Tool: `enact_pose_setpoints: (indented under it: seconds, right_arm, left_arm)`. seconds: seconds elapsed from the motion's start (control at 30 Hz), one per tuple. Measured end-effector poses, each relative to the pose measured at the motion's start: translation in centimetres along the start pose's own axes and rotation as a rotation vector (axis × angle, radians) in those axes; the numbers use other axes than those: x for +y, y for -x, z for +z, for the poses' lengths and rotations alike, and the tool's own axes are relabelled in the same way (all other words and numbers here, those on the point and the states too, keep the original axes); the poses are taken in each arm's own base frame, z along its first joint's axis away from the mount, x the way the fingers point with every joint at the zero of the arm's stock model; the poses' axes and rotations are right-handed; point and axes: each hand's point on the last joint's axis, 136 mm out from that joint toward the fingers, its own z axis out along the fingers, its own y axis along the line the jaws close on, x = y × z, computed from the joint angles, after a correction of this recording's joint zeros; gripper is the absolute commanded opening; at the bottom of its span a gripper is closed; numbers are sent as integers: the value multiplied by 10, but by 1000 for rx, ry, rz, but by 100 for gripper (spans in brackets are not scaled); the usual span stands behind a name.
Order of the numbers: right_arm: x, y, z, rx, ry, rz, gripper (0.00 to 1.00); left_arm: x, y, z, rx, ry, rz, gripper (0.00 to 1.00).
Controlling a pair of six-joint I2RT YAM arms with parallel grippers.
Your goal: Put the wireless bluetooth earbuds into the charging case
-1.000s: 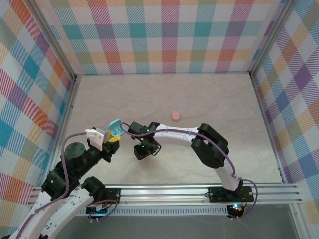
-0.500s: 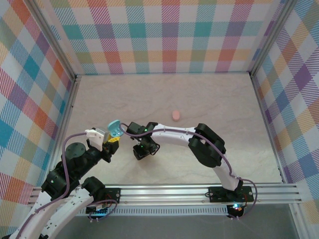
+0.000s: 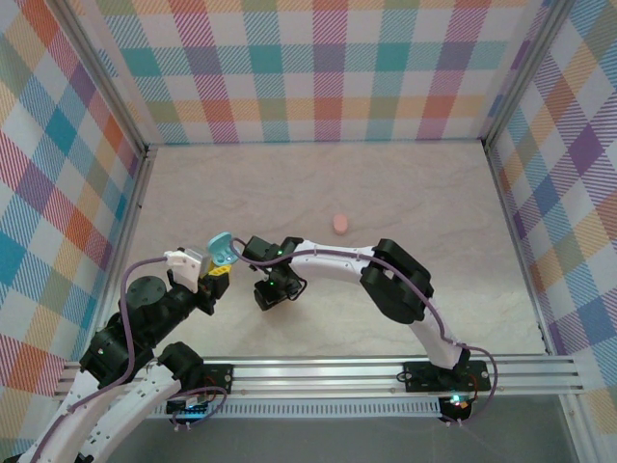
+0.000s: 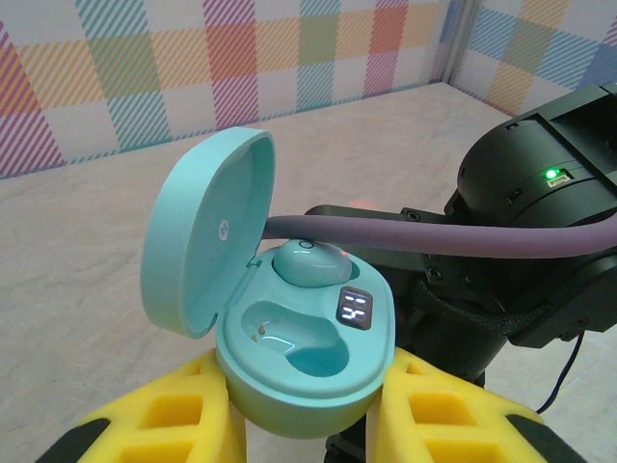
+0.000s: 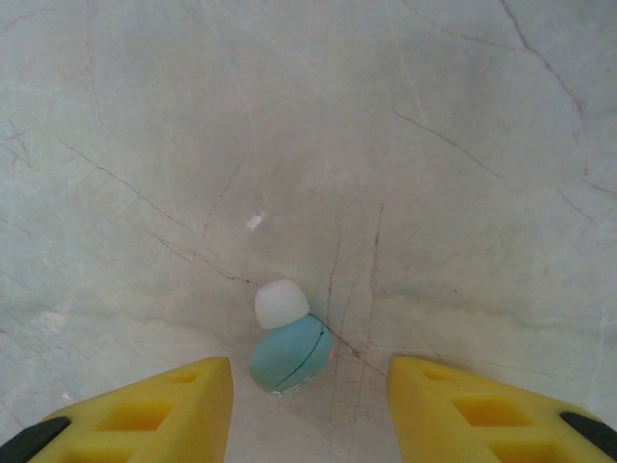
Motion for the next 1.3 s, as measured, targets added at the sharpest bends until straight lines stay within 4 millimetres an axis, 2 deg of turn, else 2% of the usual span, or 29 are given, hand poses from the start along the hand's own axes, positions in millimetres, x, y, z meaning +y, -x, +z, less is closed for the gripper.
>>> enact_pose_setpoints:
  seconds: [0.33, 0.6, 0.8, 0.9, 1.03, 1.17, 1.3]
  right_arm:
    - [-17, 4, -3, -14, -5, -17, 47]
    - [-67, 28, -14, -43, -14, 84, 47]
    - [-127, 55, -31, -116, -116, 158, 47]
    - [-140, 58, -35, -125, -123, 175, 44]
    - [-123, 46, -43, -134, -82, 149, 43]
    - [-81, 37, -54, -151, -15, 97, 43]
    - [-44, 31, -50, -140, 28, 70, 44]
  left_arm:
    - [-1, 0, 0, -1, -8, 0, 18]
    - [-8, 3, 0, -10, -45, -1, 18]
    - [-10, 3, -1, -9, -58, -2, 18]
    - [-10, 3, -1, -10, -58, -2, 18]
    - [-10, 4, -1, -13, -58, -2, 18]
    - [-10, 4, 0, -12, -58, -2, 18]
    - [-10, 4, 0, -12, -58, -2, 18]
